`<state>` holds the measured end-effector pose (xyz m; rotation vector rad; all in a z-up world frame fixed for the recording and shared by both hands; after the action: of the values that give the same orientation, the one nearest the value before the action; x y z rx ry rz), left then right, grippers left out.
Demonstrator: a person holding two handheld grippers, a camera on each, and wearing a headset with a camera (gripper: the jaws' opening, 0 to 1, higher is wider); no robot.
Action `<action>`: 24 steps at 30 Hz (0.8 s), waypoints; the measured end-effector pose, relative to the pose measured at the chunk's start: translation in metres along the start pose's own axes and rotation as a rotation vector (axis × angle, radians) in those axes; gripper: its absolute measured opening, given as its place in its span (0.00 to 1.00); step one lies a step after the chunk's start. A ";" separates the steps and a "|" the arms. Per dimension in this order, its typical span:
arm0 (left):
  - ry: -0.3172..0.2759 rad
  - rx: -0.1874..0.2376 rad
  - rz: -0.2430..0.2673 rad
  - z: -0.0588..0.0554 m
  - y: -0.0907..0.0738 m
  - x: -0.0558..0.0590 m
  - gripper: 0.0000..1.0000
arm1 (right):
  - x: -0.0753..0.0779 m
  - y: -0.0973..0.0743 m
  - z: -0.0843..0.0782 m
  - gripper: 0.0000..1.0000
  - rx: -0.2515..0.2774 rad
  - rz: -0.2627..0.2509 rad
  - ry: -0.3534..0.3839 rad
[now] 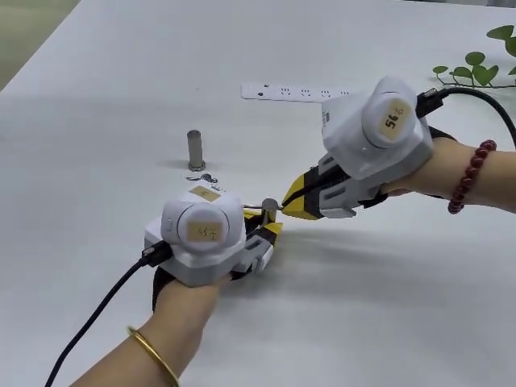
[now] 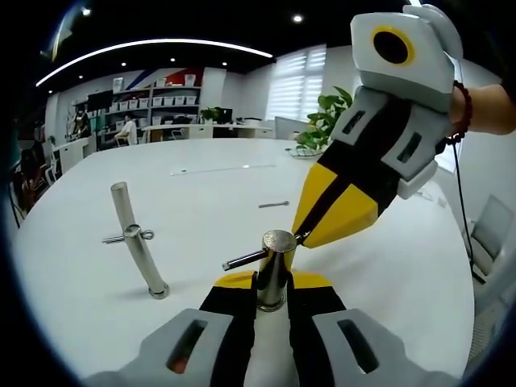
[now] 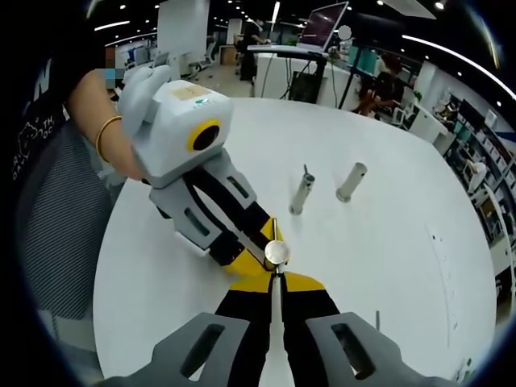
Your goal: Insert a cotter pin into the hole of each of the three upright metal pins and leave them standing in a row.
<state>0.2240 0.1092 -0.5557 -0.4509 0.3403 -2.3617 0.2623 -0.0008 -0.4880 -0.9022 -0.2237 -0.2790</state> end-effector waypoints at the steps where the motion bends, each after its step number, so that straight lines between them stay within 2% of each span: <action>1: 0.003 -0.002 -0.004 0.000 0.000 0.000 0.11 | 0.000 0.000 0.000 0.00 0.001 -0.001 0.002; 5: 0.029 -0.016 -0.003 0.000 0.000 0.000 0.12 | -0.001 0.001 -0.001 0.00 -0.006 -0.002 0.003; 8: 0.043 -0.043 0.007 -0.001 -0.001 -0.002 0.16 | 0.000 0.002 -0.002 0.03 -0.005 -0.009 0.003; 11: 0.047 -0.047 0.010 -0.002 -0.004 -0.004 0.25 | 0.001 0.002 -0.004 0.06 -0.006 -0.008 0.018; 17: 0.046 -0.042 0.011 0.002 -0.016 -0.004 0.34 | -0.002 0.001 0.000 0.13 0.012 -0.009 0.067; 24: 0.064 -0.042 -0.003 0.007 -0.029 0.000 0.44 | -0.002 0.007 0.004 0.19 0.024 -0.012 0.130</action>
<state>0.2093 0.1289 -0.5392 -0.3963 0.4193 -2.3798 0.2624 0.0066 -0.4919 -0.8554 -0.1118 -0.3441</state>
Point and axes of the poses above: the centre of the closed fingertips' face, and the gripper's own axes: y roughly forward along the fingers, x roughly to its right, z roughly out of its top, the point moved 9 cm from there along -y, roughly backward along the fingers, and after that the axes turned 12 degrees about -z, right-handed, at the moved point
